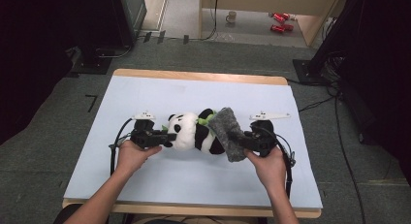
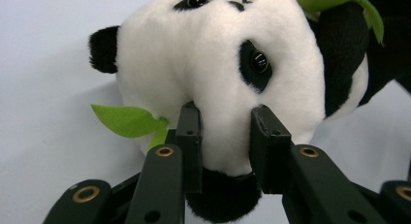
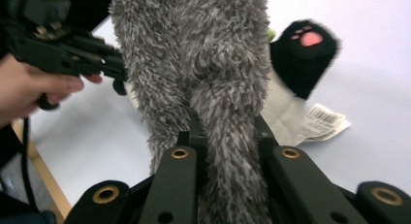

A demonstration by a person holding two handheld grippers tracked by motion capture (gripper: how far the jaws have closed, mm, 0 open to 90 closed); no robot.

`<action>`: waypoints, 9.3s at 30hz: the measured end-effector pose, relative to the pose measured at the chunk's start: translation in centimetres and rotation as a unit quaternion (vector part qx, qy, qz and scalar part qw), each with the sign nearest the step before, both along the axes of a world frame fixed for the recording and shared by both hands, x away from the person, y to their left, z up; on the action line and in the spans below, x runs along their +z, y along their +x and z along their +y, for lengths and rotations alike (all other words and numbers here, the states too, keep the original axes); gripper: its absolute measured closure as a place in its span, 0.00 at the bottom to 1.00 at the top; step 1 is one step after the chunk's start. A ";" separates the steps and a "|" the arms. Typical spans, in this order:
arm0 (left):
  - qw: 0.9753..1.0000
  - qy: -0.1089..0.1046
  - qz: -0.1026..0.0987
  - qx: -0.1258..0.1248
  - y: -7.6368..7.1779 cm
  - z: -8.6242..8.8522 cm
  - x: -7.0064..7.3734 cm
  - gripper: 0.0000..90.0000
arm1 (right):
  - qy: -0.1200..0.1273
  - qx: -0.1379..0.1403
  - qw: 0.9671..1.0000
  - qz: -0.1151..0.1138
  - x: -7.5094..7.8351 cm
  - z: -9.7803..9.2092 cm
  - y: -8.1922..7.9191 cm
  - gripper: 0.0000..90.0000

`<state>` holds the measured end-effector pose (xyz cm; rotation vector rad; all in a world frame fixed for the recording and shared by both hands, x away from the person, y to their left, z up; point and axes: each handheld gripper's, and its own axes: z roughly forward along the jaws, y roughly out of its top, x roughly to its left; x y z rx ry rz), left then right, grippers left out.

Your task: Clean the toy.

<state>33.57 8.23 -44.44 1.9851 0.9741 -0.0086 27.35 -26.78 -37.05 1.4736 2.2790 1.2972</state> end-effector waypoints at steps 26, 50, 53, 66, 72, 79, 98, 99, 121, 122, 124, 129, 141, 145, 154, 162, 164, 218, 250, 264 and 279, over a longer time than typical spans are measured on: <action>0.988 0.017 -0.141 -0.067 -2.2 1.8 -0.4 0.40 | -0.061 -0.008 0.998 0.013 -4.2 1.2 4.2 0.89; 0.985 -0.016 -0.151 -0.083 2.4 1.3 -1.2 0.29 | -0.049 -0.020 0.997 0.053 -4.7 -0.5 10.7 0.88; 0.986 -0.014 -0.147 -0.078 2.9 1.0 -1.3 0.25 | -0.047 -0.026 0.997 0.062 -4.8 -0.5 11.5 0.88; 0.986 -0.006 -0.163 -0.036 3.1 -0.5 -1.5 0.52 | -0.017 -0.068 0.996 0.059 -4.5 -2.0 11.3 0.87; 0.993 -0.019 -0.117 -0.017 2.6 -0.7 -0.9 0.63 | -0.019 -0.098 0.994 0.053 -3.5 -4.4 9.6 0.87; 0.996 -0.024 -0.087 -0.006 1.5 -0.9 -0.1 0.68 | 0.000 -0.105 0.994 0.027 -0.3 -5.7 7.3 0.87; 0.995 -0.024 -0.098 0.016 -0.6 -1.8 0.3 0.68 | 0.013 0.025 1.000 0.002 2.4 4.9 6.2 0.87; 0.995 -0.027 -0.098 0.017 -0.6 -1.8 0.3 0.67 | 0.008 0.034 0.999 0.005 2.2 5.7 6.3 0.87; 0.995 -0.023 -0.091 0.039 -1.5 -1.8 -0.4 0.67 | -0.010 0.102 0.995 -0.016 -0.6 11.7 7.2 0.87; 0.995 -0.022 -0.091 0.038 -1.4 -1.7 -0.4 0.67 | -0.015 0.095 0.995 -0.017 -0.6 11.3 7.3 0.87; 0.995 -0.015 -0.095 0.035 -1.3 -1.7 -0.5 0.67 | -0.008 0.086 0.996 -0.009 -0.8 10.5 7.6 0.87; 0.996 -0.015 -0.087 0.027 -0.8 -1.4 -0.6 0.67 | -0.026 0.059 0.998 -0.011 -1.2 8.7 7.9 0.86; 0.997 -0.027 -0.070 0.016 0.3 -0.9 -0.5 0.67 | -0.041 0.033 0.998 -0.020 -0.5 5.2 7.9 0.86; 0.997 -0.029 -0.070 0.012 0.6 -0.9 -0.5 0.67 | -0.029 0.008 0.999 -0.021 -0.2 3.2 7.9 0.87; 0.997 -0.020 -0.080 0.007 0.7 -1.1 -0.5 0.67 | -0.033 -0.008 0.999 -0.028 -0.1 1.2 7.5 0.87; 0.996 -0.022 -0.089 0.007 0.6 -1.4 -0.7 0.66 | -0.027 -0.030 0.999 -0.022 0.0 -0.4 7.3 0.87; 0.996 -0.024 -0.087 0.006 0.7 -1.4 -0.7 0.66 | -0.027 -0.036 0.999 -0.024 0.0 -0.8 7.2 0.86; 0.995 0.002 -0.098 0.009 -0.5 -2.4 -1.0 0.66 | -0.054 0.082 0.995 -0.029 -0.9 10.6 7.6 0.87; 0.998 -0.013 -0.061 -0.012 2.2 -1.6 -0.2 0.68 | -0.040 -0.058 0.997 -0.029 -0.1 -0.6 6.7 0.88; 0.999 -0.018 -0.047 -0.011 2.8 -1.2 -0.1 0.69 | -0.029 -0.113 0.993 0.001 -1.6 -4.3 6.7 0.88; 0.997 -0.033 -0.036 -0.058 2.7 -0.3 1.0 0.80 | 0.008 -0.058 0.997 -0.053 3.4 -1.8 4.0 0.88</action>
